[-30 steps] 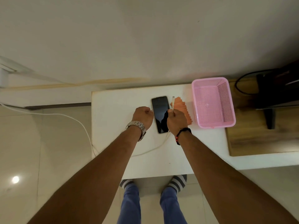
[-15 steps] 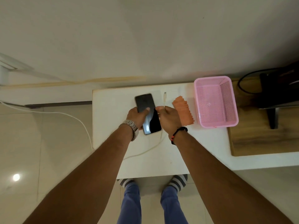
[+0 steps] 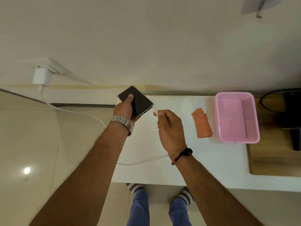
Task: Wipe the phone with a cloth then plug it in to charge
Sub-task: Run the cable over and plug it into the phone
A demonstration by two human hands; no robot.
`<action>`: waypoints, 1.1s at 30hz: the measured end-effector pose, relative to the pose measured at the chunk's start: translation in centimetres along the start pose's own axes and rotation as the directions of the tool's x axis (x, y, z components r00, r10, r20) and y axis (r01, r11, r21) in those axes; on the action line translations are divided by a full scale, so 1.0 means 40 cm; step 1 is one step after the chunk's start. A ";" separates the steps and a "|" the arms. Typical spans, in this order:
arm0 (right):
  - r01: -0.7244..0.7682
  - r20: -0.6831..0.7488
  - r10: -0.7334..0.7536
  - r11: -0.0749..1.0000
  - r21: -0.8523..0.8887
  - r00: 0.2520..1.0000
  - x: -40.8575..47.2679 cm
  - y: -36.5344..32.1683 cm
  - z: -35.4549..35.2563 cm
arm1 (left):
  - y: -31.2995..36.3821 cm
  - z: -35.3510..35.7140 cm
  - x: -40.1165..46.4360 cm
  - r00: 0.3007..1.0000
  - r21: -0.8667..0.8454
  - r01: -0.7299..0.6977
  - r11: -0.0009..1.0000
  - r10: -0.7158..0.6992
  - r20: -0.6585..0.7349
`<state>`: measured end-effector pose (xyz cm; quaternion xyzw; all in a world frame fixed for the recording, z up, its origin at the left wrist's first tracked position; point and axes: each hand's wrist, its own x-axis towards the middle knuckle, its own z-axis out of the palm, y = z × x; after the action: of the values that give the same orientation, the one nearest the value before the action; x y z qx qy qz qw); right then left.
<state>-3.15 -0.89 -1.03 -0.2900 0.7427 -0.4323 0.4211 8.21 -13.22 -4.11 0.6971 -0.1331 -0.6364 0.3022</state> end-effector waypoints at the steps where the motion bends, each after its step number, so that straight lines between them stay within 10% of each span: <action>1: 0.020 0.002 -0.020 1.000 -0.021 1.000 -0.005 -0.009 0.006 | 0.010 -0.004 -0.004 1.000 -0.035 0.008 0.999 -0.009 -0.006; 14: -0.010 0.064 0.013 0.999 -0.042 0.998 -0.020 -0.082 0.070 | 0.061 -0.034 -0.030 0.999 -0.189 0.023 0.982 -0.027 -0.018; 33: -0.146 0.107 0.146 0.989 -0.005 0.983 -0.025 -0.104 0.064 | 0.068 -0.040 -0.027 0.956 0.058 -0.290 0.955 0.287 0.055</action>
<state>-0.17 -3.01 2.35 -0.2569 0.7378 -0.3851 0.4913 10.14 -14.32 -1.64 0.6650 -0.2611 -0.5967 0.3655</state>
